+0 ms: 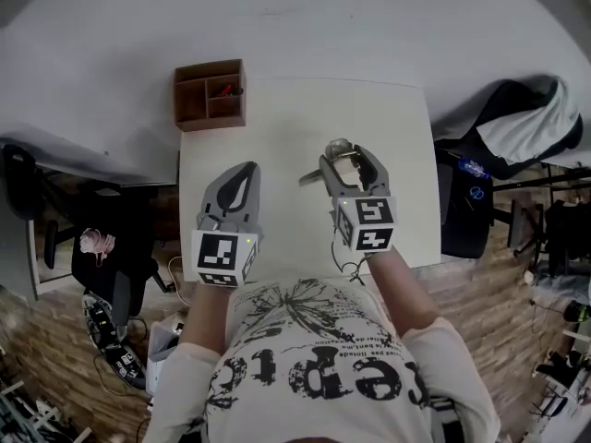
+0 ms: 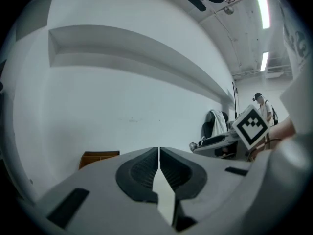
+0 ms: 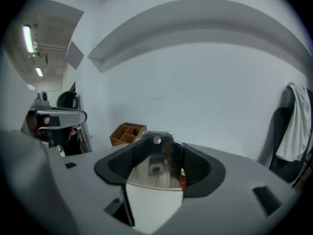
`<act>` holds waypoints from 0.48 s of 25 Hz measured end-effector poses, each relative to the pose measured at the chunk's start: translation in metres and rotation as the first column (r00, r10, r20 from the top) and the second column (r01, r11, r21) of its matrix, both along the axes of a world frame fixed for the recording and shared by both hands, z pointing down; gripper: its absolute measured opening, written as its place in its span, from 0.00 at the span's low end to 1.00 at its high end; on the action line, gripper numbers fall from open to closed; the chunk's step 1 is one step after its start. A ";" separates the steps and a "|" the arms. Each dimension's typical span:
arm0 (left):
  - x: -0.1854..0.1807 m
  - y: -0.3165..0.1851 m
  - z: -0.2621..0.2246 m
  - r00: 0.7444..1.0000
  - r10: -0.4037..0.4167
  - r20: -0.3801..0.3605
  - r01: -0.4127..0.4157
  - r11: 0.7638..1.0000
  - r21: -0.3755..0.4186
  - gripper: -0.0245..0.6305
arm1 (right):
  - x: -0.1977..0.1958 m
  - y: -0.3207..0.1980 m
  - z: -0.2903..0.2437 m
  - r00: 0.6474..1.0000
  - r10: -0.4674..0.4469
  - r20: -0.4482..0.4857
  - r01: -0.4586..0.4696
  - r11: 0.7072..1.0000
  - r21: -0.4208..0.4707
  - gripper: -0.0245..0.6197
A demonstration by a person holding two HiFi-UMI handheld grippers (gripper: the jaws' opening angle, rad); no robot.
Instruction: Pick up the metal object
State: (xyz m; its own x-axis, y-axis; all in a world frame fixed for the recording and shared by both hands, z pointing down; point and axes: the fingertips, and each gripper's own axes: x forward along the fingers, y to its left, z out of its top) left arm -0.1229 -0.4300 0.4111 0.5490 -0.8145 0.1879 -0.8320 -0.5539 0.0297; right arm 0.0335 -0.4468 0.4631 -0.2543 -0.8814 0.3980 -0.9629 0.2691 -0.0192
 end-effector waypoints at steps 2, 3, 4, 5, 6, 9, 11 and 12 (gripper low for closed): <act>0.002 0.007 -0.014 1.000 -0.013 -0.001 0.013 1.000 0.027 0.06 | 0.003 0.010 -0.030 1.000 -0.014 -0.003 0.014 0.997 0.077 0.47; 0.003 0.010 -0.020 1.000 -0.020 -0.002 0.020 0.999 0.039 0.06 | 0.005 0.016 -0.044 1.000 -0.021 -0.002 0.021 0.993 0.113 0.47; 0.004 0.014 -0.026 1.000 -0.027 -0.002 0.027 0.998 0.050 0.06 | 0.008 0.022 -0.057 1.000 -0.027 0.001 0.026 0.989 0.145 0.47; 0.005 0.017 -0.033 0.999 -0.033 -0.004 0.033 0.998 0.061 0.06 | 0.010 0.027 -0.069 1.000 -0.031 0.005 0.030 0.984 0.176 0.47; 0.006 0.019 -0.039 0.999 -0.038 -0.005 0.038 0.997 0.072 0.06 | 0.013 0.033 -0.081 0.999 -0.035 0.008 0.032 0.978 0.205 0.47; 0.011 0.026 -0.055 0.999 -0.047 -0.007 0.047 0.993 0.106 0.06 | 0.021 0.045 -0.110 0.999 -0.045 0.020 0.038 0.958 0.283 0.47; 0.015 0.031 -0.063 0.999 -0.048 -0.004 0.048 0.991 0.123 0.06 | 0.026 0.054 -0.122 0.998 -0.050 0.030 0.038 0.948 0.315 0.47; 0.016 0.033 -0.066 0.999 -0.049 -0.002 0.048 0.990 0.130 0.06 | 0.028 0.057 -0.126 0.998 -0.053 0.034 0.039 0.944 0.326 0.47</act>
